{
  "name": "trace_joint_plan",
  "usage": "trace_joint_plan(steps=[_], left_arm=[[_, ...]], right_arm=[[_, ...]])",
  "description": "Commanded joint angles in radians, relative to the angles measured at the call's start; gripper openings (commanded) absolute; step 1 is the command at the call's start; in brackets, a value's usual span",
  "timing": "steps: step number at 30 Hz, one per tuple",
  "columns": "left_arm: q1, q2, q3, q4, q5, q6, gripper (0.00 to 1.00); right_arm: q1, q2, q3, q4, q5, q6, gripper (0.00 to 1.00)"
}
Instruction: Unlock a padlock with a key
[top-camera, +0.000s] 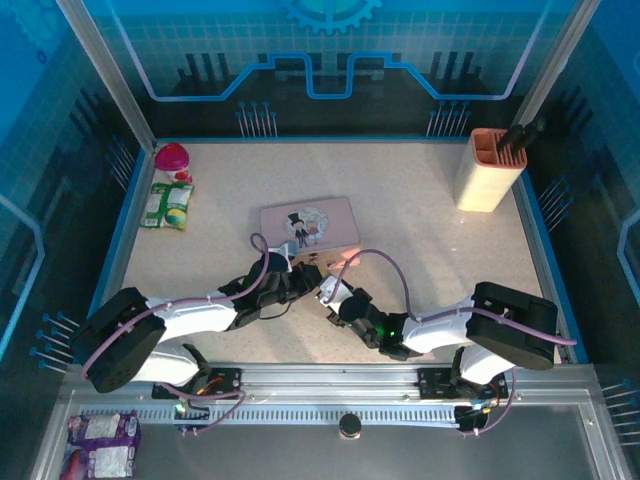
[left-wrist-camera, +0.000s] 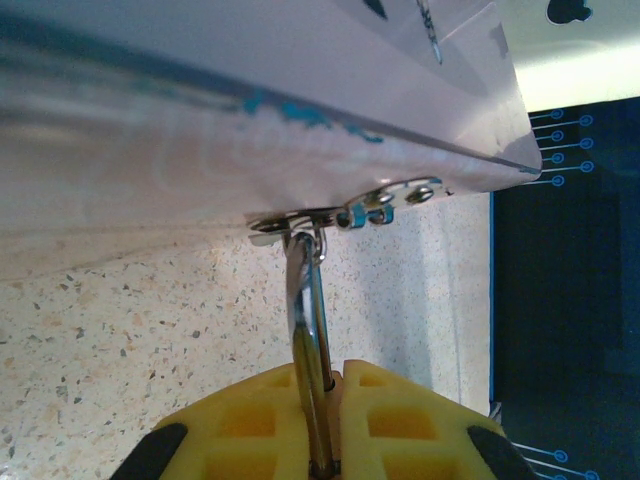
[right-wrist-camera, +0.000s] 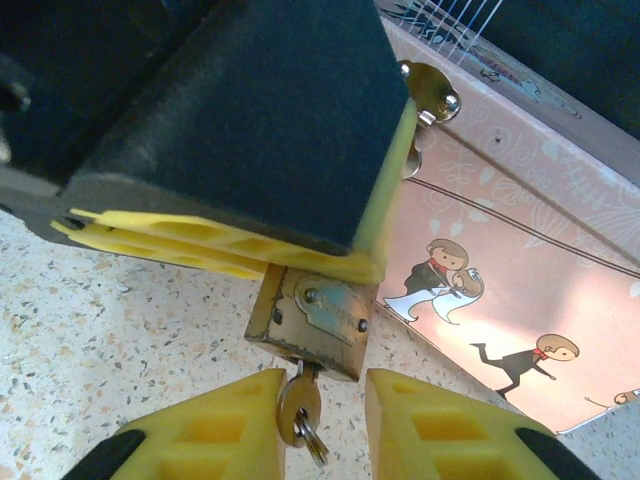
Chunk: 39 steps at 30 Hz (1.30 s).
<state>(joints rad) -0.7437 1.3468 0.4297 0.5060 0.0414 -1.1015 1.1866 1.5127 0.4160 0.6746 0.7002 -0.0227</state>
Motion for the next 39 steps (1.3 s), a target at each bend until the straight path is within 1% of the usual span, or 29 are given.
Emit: trace_joint_plan(steps=[1, 6, 12, 18, 23, 26, 29, 32, 39], left_arm=[[-0.011, -0.029, 0.026, 0.121, 0.013, -0.009, 0.00], [-0.015, -0.024, 0.023, 0.120, 0.010, -0.009, 0.00], [-0.017, -0.014, 0.011, 0.126, 0.007, -0.009, 0.00], [-0.018, -0.003, 0.000, 0.134, 0.000, -0.001, 0.00], [-0.016, 0.014, 0.000, 0.138, -0.003, 0.023, 0.00], [-0.014, 0.028, 0.000, 0.138, 0.001, 0.033, 0.00], [-0.009, 0.042, -0.004, 0.141, 0.000, 0.038, 0.02], [-0.005, 0.052, -0.010, 0.145, -0.004, 0.038, 0.08], [0.004, 0.033, -0.024, 0.071, -0.050, 0.049, 0.35]], right_arm=[[0.011, 0.017, 0.029, 0.045, 0.039, 0.015, 0.26], [0.009, 0.028, 0.045, 0.043, 0.047, 0.046, 0.23], [-0.013, 0.011, 0.059, -0.013, 0.000, 0.149, 0.19], [-0.055, -0.024, 0.065, -0.099, -0.113, 0.313, 0.13], [-0.088, -0.048, 0.040, -0.101, -0.242, 0.452, 0.04], [-0.094, -0.054, 0.023, -0.092, -0.282, 0.511, 0.01], [-0.096, -0.048, 0.011, -0.080, -0.300, 0.557, 0.00], [-0.097, -0.037, -0.002, -0.063, -0.311, 0.590, 0.00], [-0.102, -0.030, -0.012, -0.068, -0.331, 0.652, 0.00]])
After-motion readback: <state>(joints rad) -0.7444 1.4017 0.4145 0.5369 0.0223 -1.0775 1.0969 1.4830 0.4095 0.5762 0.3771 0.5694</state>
